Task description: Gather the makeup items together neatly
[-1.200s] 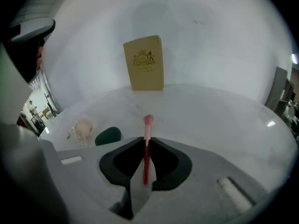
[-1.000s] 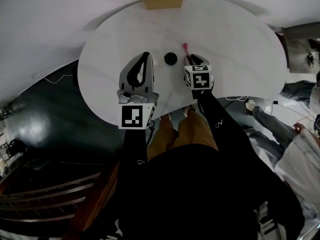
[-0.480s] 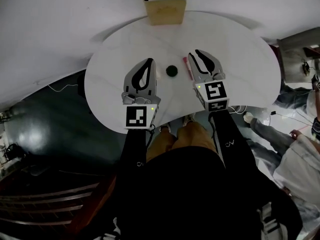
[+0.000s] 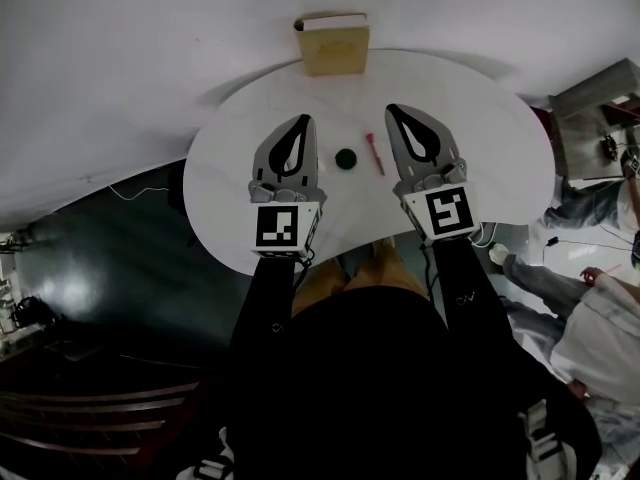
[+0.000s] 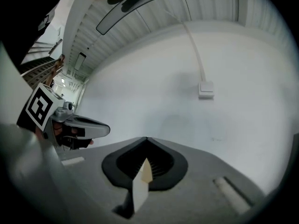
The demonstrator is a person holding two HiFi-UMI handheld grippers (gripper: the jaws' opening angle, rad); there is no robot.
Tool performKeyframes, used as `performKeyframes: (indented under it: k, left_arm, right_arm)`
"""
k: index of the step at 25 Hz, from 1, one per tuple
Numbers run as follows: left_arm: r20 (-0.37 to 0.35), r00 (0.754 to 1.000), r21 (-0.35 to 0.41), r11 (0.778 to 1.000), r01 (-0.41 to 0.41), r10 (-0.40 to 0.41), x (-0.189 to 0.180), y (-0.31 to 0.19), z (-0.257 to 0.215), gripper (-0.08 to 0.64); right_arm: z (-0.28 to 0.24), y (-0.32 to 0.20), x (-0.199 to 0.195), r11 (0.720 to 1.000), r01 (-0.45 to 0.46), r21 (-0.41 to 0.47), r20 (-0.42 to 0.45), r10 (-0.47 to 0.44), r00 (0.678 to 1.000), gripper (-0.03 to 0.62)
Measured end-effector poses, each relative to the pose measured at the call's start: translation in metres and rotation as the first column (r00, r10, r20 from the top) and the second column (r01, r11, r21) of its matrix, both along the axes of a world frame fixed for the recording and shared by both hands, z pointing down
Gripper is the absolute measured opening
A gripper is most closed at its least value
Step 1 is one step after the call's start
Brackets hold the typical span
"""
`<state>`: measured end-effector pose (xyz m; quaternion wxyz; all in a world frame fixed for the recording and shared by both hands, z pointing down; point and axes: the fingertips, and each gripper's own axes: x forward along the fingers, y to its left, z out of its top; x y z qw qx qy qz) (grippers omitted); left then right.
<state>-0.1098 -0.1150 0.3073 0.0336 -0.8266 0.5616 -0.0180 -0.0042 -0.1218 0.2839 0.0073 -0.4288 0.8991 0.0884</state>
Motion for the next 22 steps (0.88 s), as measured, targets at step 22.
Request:
performKeyframes:
  k: [22]
  left_arm:
    - [0.002, 1.000, 0.090, 0.996, -0.001, 0.001, -0.007, 0.009, -0.035, 0.009]
  right_arm:
    - [-0.020, 0.012, -0.017, 0.999, 0.042, 0.016, 0.024, -0.043, 0.999, 0.005]
